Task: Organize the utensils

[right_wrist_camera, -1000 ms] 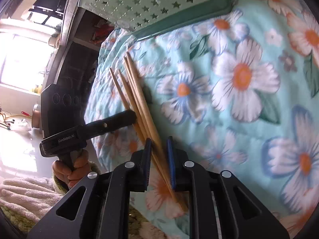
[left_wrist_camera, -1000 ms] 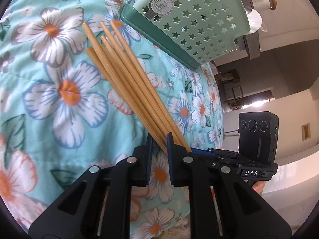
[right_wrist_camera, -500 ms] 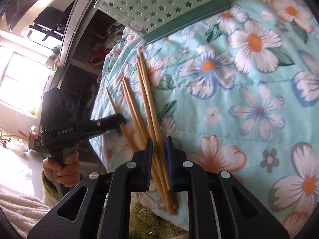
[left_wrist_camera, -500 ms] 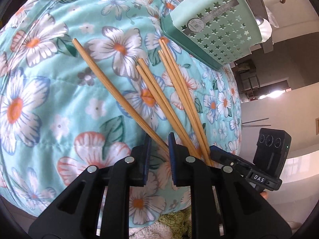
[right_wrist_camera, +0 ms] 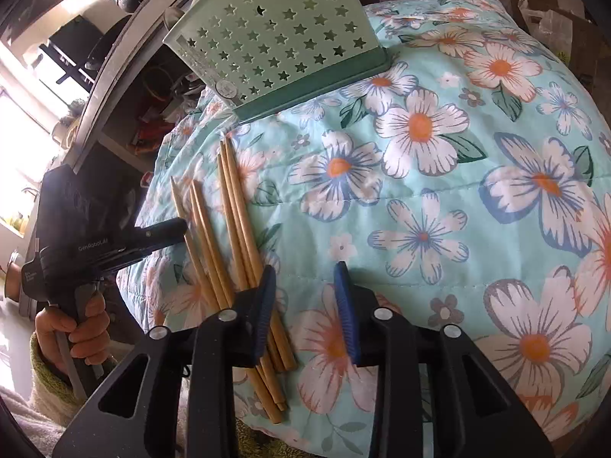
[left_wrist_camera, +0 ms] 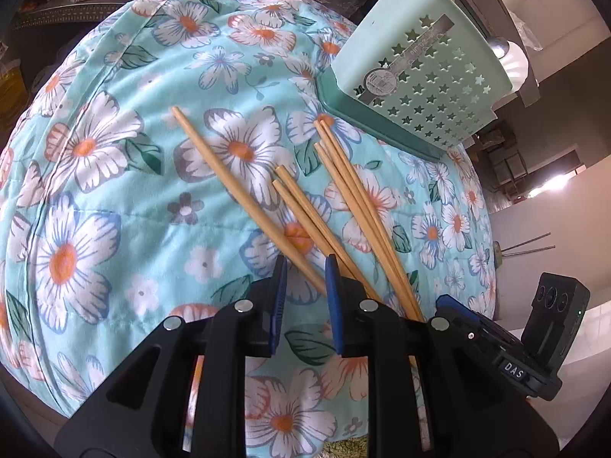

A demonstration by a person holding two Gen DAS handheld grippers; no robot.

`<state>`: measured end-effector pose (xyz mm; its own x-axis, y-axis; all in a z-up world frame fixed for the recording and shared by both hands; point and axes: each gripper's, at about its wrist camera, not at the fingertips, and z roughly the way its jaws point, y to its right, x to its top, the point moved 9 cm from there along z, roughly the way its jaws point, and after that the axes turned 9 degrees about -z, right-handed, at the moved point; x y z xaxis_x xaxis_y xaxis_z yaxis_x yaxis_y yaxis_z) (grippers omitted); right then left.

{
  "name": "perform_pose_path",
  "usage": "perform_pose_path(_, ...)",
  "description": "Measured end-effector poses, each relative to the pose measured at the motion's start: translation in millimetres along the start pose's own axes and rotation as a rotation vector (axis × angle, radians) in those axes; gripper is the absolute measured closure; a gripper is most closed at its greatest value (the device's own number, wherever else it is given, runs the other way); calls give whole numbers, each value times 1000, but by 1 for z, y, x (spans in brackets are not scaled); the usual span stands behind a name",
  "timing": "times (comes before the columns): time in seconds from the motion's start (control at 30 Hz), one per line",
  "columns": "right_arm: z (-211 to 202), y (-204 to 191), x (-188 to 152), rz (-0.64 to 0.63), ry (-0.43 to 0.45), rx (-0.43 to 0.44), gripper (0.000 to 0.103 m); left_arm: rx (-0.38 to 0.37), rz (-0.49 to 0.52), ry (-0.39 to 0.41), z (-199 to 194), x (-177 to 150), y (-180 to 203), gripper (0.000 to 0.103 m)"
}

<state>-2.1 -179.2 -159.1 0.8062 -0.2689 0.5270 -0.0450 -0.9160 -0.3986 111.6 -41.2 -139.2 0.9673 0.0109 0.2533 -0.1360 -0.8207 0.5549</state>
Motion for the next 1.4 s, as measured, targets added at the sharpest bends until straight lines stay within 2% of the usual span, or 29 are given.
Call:
perform_pose_path(0.23,7,-9,3,6,13,60,44,-25,-5,53,-3,5,4,68)
perform_pose_path(0.43,7,-10,3,36,36,142,28,-25,44,92,-15,-1,9,58)
perform_pose_path(0.63,6,-16,0,13,59,187,13,9,74,94,-19,-13,3,58)
perform_pose_path(0.73,7,-22,0,-5,70,184,6,-5,50,96,-17,-14,-3,58)
perform_pose_path(0.83,8,-23,-1,-19,79,164,6,-46,0,102,-16,-7,-6,58)
perform_pose_path(0.97,9,-25,-1,-34,91,153,6,-93,-107,123,-11,12,-17,61)
perform_pose_path(1.23,6,-23,-3,-26,100,167,6,-119,-245,152,-3,35,-40,90)
perform_pose_path(1.3,6,-23,-2,-22,81,181,6,-135,-256,146,-5,33,-43,90)
perform_pose_path(1.4,4,-21,0,2,22,196,7,-118,-247,142,-14,28,-47,90)
